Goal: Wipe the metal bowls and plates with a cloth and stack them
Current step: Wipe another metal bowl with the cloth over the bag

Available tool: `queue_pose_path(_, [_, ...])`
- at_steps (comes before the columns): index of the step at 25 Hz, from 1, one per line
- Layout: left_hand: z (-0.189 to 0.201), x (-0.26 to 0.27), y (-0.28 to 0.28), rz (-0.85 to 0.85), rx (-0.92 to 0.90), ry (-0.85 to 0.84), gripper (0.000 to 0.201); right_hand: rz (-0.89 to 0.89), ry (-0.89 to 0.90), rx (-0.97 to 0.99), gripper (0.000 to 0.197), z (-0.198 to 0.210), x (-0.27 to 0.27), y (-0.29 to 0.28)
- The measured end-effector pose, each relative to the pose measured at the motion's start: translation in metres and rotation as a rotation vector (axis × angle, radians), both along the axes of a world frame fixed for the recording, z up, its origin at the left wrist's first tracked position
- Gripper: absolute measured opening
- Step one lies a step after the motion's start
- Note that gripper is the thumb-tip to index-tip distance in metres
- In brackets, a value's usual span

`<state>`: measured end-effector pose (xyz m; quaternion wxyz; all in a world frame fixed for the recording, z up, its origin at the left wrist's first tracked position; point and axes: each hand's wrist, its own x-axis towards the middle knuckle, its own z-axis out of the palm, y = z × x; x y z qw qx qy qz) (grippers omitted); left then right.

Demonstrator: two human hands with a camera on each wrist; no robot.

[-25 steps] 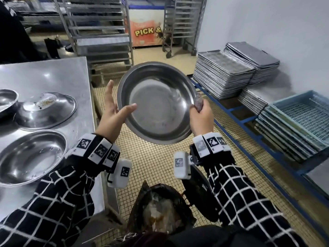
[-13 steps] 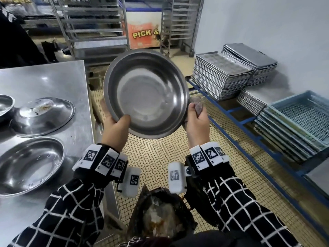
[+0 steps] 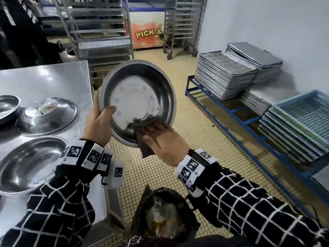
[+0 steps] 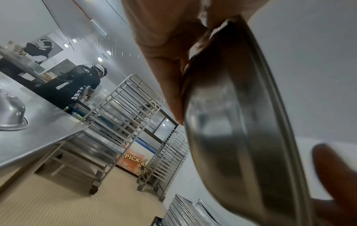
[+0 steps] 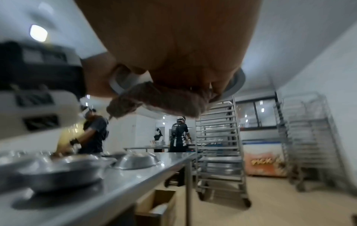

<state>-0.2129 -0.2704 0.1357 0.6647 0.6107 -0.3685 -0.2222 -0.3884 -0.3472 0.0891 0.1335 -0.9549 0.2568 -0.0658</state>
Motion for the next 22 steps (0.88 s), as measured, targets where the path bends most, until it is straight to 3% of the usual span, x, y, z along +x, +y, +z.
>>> queue_pose_path(1, [-0.001, -0.001, 0.001, -0.016, -0.014, -0.017, 0.044, -0.053, 0.087, -0.09, 0.057, -0.001, -0.003, -0.008])
queue_pose_path(3, [-0.002, -0.004, 0.002, -0.004, -0.05, -0.03, 0.041, -0.053, 0.064, -0.05, 0.054, -0.001, -0.002, -0.007])
queue_pose_path(7, [-0.006, -0.021, 0.001, -0.031, -0.095, -0.025, 0.032, 0.091, -0.543, 0.381, 0.05, -0.002, 0.034, 0.045])
queue_pose_path(9, [-0.004, -0.026, 0.002, -0.082, -0.106, 0.015, 0.031, 0.062, -0.731, 0.491, 0.048, 0.0, 0.044, 0.057])
queue_pose_path(11, [0.003, -0.023, 0.005, -0.086, -0.103, -0.019, 0.029, 0.046, -0.647, 0.383, 0.046, -0.003, 0.035, 0.053])
queue_pose_path(13, [0.005, -0.013, 0.008, -0.058, -0.095, -0.096, 0.029, 0.036, -0.398, 0.108, 0.047, -0.013, 0.014, 0.037])
queue_pose_path(15, [0.001, -0.007, 0.01, -0.053, -0.057, -0.131, 0.034, -0.072, -0.082, -0.143, 0.054, -0.023, -0.008, 0.011])
queue_pose_path(17, [-0.006, -0.013, 0.01, -0.061, -0.025, -0.118, 0.037, -0.245, 0.065, -0.224, 0.053, -0.024, -0.021, -0.016])
queue_pose_path(19, [-0.015, -0.022, 0.01, -0.047, -0.002, -0.047, 0.039, -0.339, -0.015, -0.206, 0.054, -0.016, -0.025, -0.037])
queue_pose_path(22, [-0.027, -0.023, 0.014, -0.014, 0.038, 0.072, 0.053, -0.37, -0.312, -0.054, 0.057, 0.001, -0.024, -0.049])
